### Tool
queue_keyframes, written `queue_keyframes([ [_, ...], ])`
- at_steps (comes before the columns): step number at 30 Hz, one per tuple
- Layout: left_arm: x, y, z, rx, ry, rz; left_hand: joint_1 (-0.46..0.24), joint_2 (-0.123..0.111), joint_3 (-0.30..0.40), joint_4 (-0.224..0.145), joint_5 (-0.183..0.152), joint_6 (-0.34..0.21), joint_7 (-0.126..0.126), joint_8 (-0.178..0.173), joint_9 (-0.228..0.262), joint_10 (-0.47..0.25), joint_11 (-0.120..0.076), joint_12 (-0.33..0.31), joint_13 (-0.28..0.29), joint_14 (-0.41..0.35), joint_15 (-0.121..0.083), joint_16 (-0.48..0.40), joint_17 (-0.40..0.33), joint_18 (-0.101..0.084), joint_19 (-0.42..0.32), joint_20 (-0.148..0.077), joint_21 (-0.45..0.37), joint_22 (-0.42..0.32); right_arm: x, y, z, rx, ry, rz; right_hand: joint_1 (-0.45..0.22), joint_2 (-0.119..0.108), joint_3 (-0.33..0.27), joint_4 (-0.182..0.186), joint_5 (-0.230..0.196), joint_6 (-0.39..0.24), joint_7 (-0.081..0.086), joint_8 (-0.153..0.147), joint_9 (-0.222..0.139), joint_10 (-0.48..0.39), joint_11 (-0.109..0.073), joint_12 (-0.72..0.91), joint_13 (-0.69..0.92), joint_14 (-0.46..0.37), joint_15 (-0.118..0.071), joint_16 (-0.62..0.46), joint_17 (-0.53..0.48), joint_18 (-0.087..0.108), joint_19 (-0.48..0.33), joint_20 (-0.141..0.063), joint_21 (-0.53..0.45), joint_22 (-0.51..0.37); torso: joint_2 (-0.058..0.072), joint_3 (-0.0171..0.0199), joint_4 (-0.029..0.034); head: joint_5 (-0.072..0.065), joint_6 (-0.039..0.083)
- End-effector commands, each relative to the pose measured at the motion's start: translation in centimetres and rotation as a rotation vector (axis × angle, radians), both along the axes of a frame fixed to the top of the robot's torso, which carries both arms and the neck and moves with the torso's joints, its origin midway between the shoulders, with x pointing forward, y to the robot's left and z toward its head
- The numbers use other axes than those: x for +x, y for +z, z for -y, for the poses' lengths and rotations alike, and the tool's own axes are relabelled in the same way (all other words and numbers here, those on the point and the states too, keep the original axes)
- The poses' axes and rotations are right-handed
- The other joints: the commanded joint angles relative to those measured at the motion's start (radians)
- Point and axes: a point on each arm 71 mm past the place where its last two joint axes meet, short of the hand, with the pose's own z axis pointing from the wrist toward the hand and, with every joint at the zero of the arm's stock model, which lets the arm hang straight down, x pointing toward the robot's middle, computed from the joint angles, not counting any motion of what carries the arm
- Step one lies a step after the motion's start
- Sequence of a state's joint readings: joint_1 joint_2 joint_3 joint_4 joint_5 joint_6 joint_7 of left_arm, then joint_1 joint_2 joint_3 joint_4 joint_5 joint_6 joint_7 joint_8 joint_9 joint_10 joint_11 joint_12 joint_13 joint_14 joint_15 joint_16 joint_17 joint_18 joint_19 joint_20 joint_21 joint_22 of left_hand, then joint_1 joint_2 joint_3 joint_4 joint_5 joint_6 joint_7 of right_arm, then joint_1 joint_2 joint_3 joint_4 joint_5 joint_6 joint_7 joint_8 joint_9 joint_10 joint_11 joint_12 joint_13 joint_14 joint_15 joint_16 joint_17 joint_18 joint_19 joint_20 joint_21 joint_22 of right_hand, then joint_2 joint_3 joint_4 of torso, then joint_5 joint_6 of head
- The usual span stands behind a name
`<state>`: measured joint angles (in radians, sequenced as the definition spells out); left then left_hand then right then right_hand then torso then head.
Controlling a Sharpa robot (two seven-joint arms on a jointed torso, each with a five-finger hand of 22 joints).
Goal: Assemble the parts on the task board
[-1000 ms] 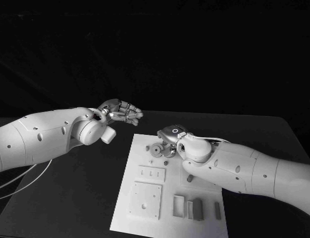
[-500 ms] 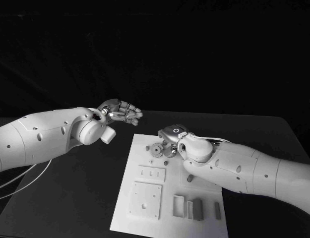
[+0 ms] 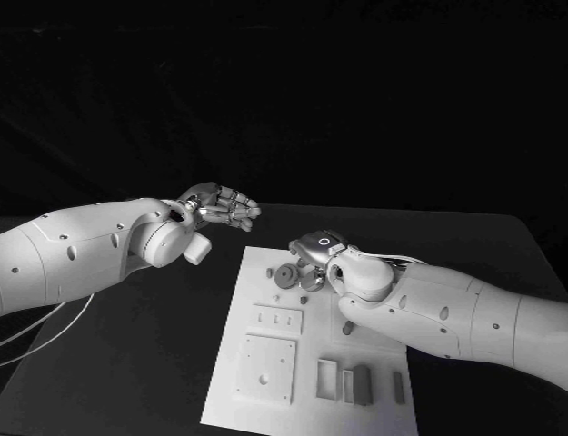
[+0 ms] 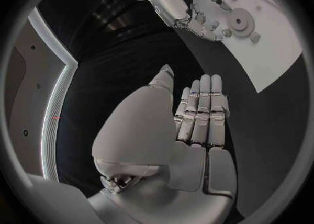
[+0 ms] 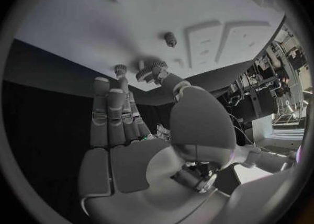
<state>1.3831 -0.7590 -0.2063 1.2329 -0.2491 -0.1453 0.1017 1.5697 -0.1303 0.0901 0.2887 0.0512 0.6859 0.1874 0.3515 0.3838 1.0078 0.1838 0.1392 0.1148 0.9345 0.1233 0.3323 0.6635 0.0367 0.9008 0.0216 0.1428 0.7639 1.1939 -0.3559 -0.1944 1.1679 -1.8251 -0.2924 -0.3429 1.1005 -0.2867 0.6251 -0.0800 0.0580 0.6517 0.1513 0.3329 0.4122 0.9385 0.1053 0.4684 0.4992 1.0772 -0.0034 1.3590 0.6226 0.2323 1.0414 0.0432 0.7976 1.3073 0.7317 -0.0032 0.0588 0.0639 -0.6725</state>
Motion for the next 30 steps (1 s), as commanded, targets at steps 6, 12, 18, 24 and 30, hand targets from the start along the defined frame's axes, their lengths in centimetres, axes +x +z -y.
queue_keyframes([
  [6, 0.0, 0.1, 0.0, -0.005, -0.010, 0.006, -0.007, 0.000, 0.006, 0.001, 0.000, -0.009, 0.047, -0.001, -0.001, -0.006, -0.001, -0.005, 0.000, 0.007, 0.000, -0.004, 0.002, 0.015, 0.007, 0.002, -0.006, 0.001, -0.5, 1.3, -0.1, 0.060, 0.025, 0.033, 0.007, -0.002, -0.005, -0.004, -0.004, 0.008, 0.002, 0.005, 0.001, 0.007, -0.003, 0.001, -0.001, -0.003, -0.003, 0.004, 0.001, 0.030, -0.008, -0.002, 0.000, 0.020, 0.000, -0.0007, -0.0015, 0.002, 0.001],
  [12, 0.0, 0.1, 0.0, -0.005, -0.009, 0.006, -0.007, 0.000, 0.006, 0.001, 0.000, -0.009, 0.047, -0.001, -0.001, -0.006, -0.001, -0.005, 0.000, 0.007, 0.000, -0.004, 0.002, 0.015, 0.007, 0.002, -0.006, 0.002, -0.9, 1.7, -0.6, 0.093, 0.076, 0.046, 0.022, -0.002, -0.010, -0.019, -0.003, 0.029, 0.005, 0.016, 0.004, 0.023, -0.008, 0.013, 0.000, 0.003, -0.009, 0.008, 0.001, 0.030, -0.003, -0.004, 0.004, 0.020, 0.000, -0.0005, -0.0003, 0.001, 0.003],
  [18, 0.0, 0.1, 0.1, -0.005, -0.011, 0.006, -0.007, 0.000, 0.006, 0.001, 0.000, -0.009, 0.047, -0.001, -0.001, -0.006, -0.001, -0.005, 0.000, 0.007, 0.000, -0.004, 0.003, 0.015, 0.008, 0.002, -0.006, 0.002, -1.0, 1.3, -1.4, 0.079, 0.103, -0.010, 0.014, 0.001, -0.027, -0.028, -0.005, 0.074, 0.002, 0.031, 0.004, 0.050, -0.030, 0.088, 0.039, 0.004, -0.029, 0.016, 0.003, 0.030, -0.001, -0.006, 0.012, 0.020, 0.000, -0.0010, 0.0017, 0.000, 0.003],
  [24, 0.0, 0.1, 0.2, -0.005, -0.014, 0.006, -0.007, 0.000, 0.006, 0.001, 0.000, -0.009, 0.047, -0.001, -0.001, -0.006, -0.001, -0.005, 0.000, 0.007, 0.000, -0.004, 0.003, 0.015, 0.008, 0.002, -0.006, 0.002, -0.5, 0.9, -1.8, 0.054, 0.111, -0.046, -0.001, 0.003, -0.046, -0.029, -0.007, 0.096, 0.002, 0.030, -0.003, 0.000, -0.050, 0.272, 0.170, -0.012, -0.048, 0.051, 0.018, 0.030, -0.007, -0.010, 0.036, 0.022, 0.001, -0.0021, 0.0021, 0.001, 0.003],
  [30, 0.0, 0.1, 0.4, -0.006, -0.017, 0.006, -0.007, 0.000, 0.006, 0.001, 0.000, -0.009, 0.047, 0.000, -0.001, -0.006, -0.001, -0.005, 0.000, 0.008, 0.000, -0.005, 0.003, 0.015, 0.008, 0.002, -0.006, 0.002, -0.2, 0.5, -2.4, 0.021, 0.113, -0.068, -0.004, 0.006, -0.050, -0.035, -0.007, 0.100, 0.001, 0.029, -0.005, -0.017, -0.052, 0.317, 0.198, -0.022, -0.049, 0.066, 0.023, 0.030, -0.015, -0.009, 0.047, 0.023, 0.001, -0.0028, 0.0050, 0.000, 0.001],
])
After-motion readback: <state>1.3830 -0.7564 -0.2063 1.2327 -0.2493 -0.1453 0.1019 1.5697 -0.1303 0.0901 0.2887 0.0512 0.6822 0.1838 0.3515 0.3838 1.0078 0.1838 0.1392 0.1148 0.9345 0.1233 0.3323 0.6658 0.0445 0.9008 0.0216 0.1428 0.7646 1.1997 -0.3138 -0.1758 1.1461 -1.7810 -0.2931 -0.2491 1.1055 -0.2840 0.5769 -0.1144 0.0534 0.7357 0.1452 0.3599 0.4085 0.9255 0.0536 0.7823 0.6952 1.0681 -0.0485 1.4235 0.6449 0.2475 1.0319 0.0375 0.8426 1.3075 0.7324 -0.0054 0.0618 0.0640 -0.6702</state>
